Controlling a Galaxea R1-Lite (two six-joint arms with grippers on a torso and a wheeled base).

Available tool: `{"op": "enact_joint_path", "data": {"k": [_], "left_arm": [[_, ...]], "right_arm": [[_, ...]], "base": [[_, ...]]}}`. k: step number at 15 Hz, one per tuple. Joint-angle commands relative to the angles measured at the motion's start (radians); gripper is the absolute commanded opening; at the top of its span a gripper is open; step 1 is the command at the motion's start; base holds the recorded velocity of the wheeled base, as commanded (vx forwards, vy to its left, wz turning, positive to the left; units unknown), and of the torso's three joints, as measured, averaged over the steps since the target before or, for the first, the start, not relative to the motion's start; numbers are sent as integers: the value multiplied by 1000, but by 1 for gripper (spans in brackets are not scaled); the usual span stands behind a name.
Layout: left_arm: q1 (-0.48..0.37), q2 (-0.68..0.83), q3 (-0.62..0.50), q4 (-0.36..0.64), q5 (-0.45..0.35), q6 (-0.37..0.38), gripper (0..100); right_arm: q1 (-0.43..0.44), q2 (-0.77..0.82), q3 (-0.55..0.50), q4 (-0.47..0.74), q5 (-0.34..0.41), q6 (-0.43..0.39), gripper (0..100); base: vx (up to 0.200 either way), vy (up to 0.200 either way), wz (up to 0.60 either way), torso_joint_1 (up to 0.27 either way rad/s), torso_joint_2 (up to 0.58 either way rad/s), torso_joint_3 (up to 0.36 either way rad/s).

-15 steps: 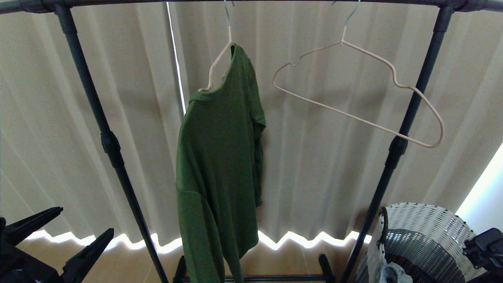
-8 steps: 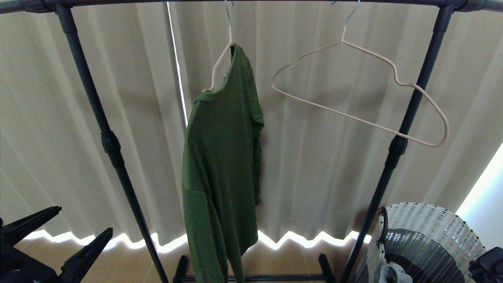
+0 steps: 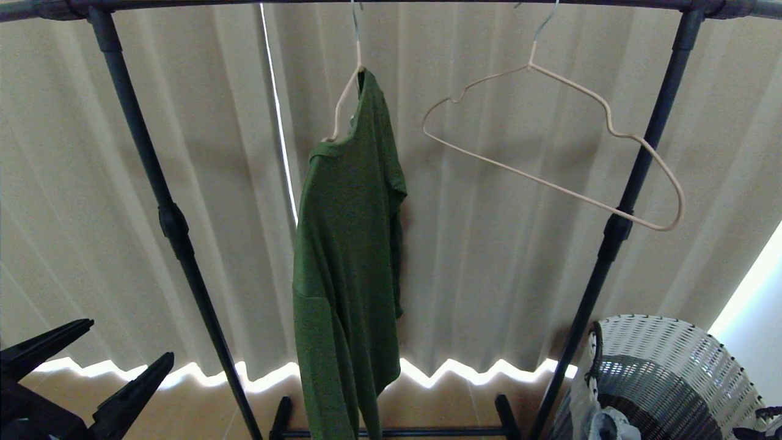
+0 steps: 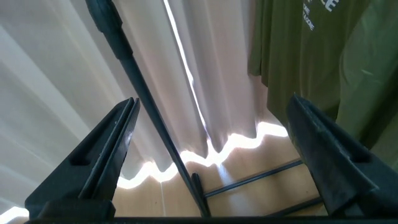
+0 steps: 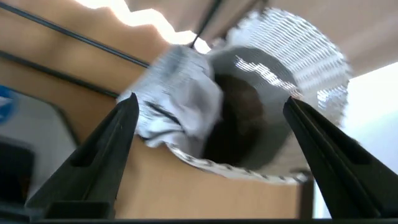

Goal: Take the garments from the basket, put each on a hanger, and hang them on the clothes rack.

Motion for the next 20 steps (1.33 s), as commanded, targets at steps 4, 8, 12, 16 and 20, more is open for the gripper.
{"op": "enact_joint_path", "data": {"k": [4,8,12,16,20], "left_arm": [[2,0,-2,-1,0,0,100],[2,0,-2,-1,0,-1,100],[2,-8,-2,-1,0,-1,100],[0,-14,-2,-2,0,-1,100],[-1,-39,-4,-2,-1,0,100]], "right_arm": [[-11,5,-1,39,53,70,100],[-75,135,-38,37,-16,64,100],[-94,344,-104,31,-136,12,100],[-150,585,-210,14,-188,-116,100],[-120,730,-273,-4,-186,-140,100]], "base": [[0,0,150,1,1,1],[0,0,0,0,0,0],[0,0,0,0,0,0],[0,0,0,0,0,0],[0,0,0,0,0,0]]}}
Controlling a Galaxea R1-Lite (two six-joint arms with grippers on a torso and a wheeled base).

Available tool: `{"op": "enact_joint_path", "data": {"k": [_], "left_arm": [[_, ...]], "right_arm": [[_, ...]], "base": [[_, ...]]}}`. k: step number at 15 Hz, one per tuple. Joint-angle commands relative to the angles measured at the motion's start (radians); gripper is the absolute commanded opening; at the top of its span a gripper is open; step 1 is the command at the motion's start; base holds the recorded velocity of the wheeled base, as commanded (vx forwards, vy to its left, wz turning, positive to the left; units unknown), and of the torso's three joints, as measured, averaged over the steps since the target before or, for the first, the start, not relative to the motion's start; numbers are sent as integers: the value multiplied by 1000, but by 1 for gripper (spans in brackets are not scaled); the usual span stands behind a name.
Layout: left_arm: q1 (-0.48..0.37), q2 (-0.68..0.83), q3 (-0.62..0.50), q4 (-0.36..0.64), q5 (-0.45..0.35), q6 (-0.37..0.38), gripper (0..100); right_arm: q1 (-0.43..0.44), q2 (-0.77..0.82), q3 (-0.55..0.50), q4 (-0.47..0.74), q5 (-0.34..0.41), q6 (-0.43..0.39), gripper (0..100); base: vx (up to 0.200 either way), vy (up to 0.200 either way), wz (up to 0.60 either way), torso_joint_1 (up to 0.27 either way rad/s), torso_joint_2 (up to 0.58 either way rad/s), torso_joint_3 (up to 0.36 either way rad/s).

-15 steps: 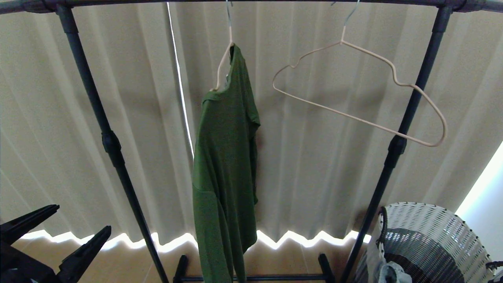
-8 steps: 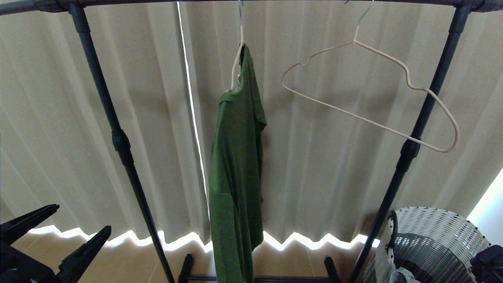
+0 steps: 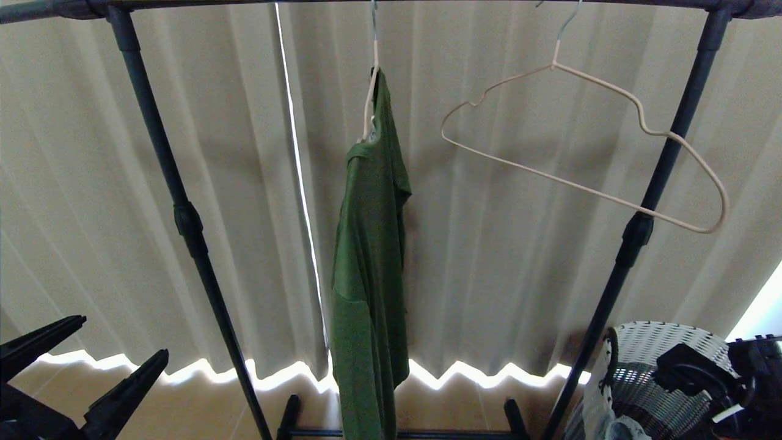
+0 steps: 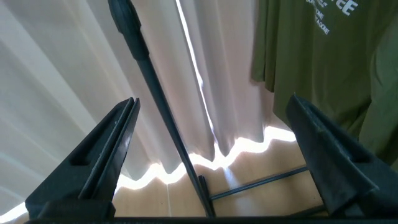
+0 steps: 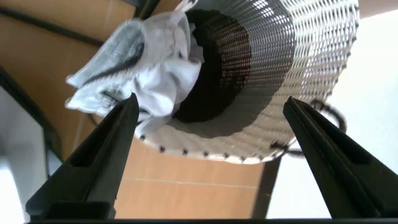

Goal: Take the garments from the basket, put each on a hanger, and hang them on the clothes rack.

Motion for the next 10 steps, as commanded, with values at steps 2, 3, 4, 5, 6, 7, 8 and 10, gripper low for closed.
{"op": "enact_joint_path", "data": {"k": [2,3,4,5,6,7,8,10], "left_arm": [[-1,-9,-3,1,0,1,100],[-1,-9,-2,1,0,1,100],[-1,-9,-2,1,0,1,100],[-1,-9,-2,1,0,1,100],[-1,-8,-2,1,0,1,100],[-1,-8,-2,1,0,-1,100],[-1,-8,-2,1,0,-1,100],[-1,-8,0,3,0,1,100]], "right_arm": [[20,177,-53,-2,-2,-8,100],[23,203,-62,-3,-1,-8,100],[26,208,-63,-6,2,-8,100],[33,211,-60,-20,6,-7,100],[46,213,-59,-31,6,-7,100],[52,226,-63,-33,6,-7,100],[53,259,-72,-33,4,-7,100],[50,331,-94,-36,-5,-7,100]], "base": [[0,0,0,0,0,0],[0,0,0,0,0,0],[0,0,0,0,0,0],[0,0,0,0,0,0],[0,0,0,0,0,0],[0,0,0,0,0,0],[0,0,0,0,0,0],[0,0,0,0,0,0]]}}
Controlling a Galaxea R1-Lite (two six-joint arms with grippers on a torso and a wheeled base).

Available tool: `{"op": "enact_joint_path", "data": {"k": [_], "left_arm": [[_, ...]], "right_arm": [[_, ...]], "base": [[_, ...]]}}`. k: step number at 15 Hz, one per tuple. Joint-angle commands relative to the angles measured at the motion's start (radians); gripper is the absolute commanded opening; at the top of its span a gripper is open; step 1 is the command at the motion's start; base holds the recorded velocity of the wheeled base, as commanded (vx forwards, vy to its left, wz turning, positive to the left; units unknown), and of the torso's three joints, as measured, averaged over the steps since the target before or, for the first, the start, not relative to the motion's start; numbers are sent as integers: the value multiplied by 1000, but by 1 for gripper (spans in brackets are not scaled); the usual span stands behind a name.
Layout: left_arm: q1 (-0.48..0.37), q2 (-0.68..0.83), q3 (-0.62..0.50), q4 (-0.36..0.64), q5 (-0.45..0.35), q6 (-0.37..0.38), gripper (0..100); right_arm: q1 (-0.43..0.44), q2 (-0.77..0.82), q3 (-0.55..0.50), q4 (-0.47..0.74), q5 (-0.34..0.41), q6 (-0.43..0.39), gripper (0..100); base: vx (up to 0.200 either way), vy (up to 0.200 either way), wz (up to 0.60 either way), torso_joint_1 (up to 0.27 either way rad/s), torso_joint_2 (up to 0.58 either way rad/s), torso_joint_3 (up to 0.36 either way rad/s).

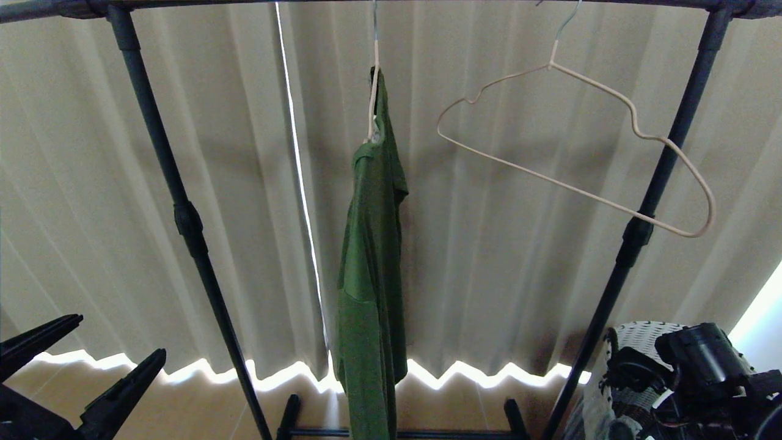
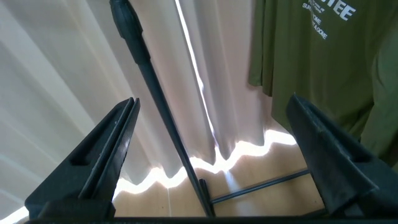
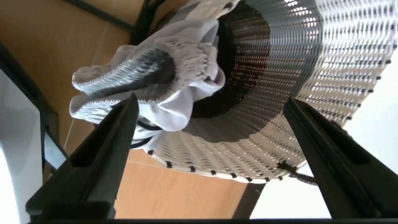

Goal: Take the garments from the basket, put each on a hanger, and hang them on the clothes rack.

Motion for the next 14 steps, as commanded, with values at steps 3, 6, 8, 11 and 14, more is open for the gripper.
{"op": "enact_joint_path", "data": {"k": [3,6,8,11,14], "left_arm": [[0,1,1,0,0,0,100],[-2,1,1,0,0,0,100],[-17,3,2,2,0,-1,100],[-18,1,2,2,0,-1,100],[-20,1,2,2,0,-1,100]], "right_arm": [[-25,148,-32,-83,-20,-2,100],[-34,254,-38,-175,-79,-2,100],[-51,265,-54,-177,-84,-2,0],[-51,259,-49,-198,-84,1,0],[-49,237,-17,-255,-78,2,0]], "base": [[0,0,0,0,0,0],[0,0,0,0,0,0],[0,0,0,0,0,0],[0,0,0,0,0,0],[0,0,0,0,0,0]]}}
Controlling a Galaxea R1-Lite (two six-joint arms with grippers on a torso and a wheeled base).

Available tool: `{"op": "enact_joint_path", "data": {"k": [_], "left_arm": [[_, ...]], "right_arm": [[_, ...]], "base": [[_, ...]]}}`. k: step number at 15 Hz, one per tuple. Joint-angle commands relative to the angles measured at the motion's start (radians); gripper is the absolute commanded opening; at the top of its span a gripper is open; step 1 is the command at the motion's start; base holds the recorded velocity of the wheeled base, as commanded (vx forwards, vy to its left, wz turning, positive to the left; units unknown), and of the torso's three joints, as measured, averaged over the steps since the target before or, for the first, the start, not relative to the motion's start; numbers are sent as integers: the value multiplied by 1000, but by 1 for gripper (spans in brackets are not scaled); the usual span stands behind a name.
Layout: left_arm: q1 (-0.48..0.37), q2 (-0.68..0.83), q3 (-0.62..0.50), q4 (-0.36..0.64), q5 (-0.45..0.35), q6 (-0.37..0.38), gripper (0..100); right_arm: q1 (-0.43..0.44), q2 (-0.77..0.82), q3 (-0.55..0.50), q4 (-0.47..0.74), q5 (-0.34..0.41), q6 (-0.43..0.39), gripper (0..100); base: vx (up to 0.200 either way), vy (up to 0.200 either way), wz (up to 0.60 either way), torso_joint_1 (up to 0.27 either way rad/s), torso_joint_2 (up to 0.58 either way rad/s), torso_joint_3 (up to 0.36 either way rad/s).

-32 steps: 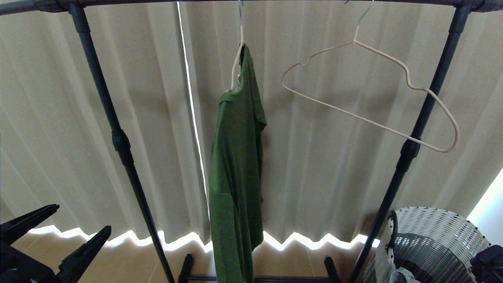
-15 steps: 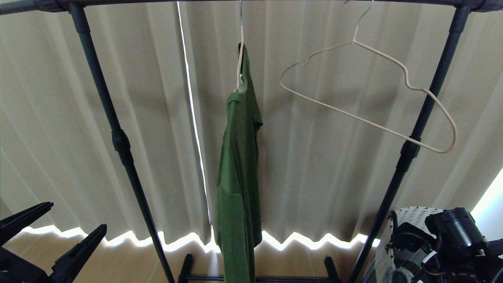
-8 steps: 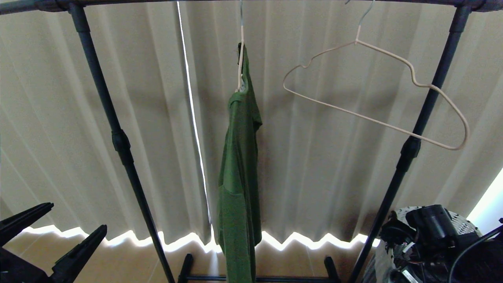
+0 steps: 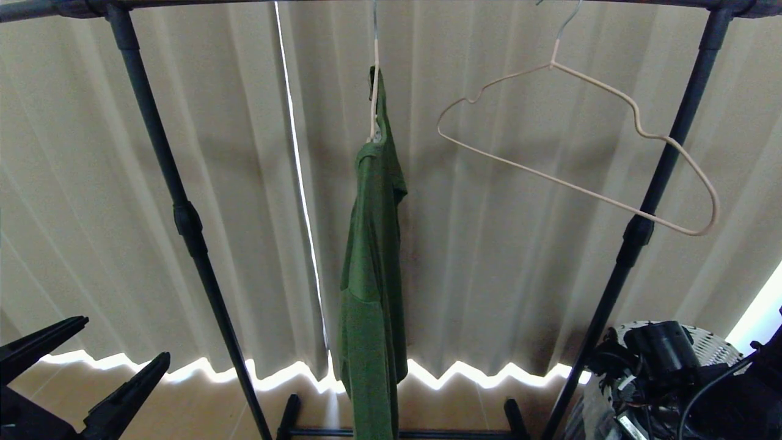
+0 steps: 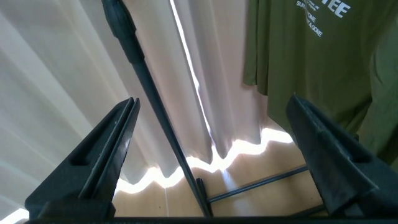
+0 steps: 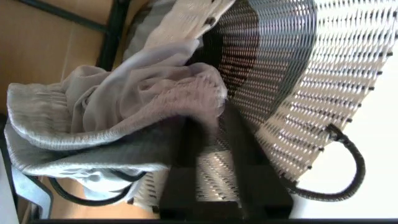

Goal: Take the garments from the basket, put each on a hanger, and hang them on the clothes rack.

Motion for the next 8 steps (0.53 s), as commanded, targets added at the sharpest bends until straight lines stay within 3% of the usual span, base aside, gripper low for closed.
{"op": "enact_joint_path", "data": {"k": [1,8], "left_arm": [[-1,1,-2,-1,0,0,100],[-10,-2,9,-1,0,1,100]], "right_arm": [[1,-58,56,-56,2,-2,0],[4,-488,80,-97,4,-51,0]], "base": [[0,0,0,0,0,0],[0,0,0,0,0,0]]}}
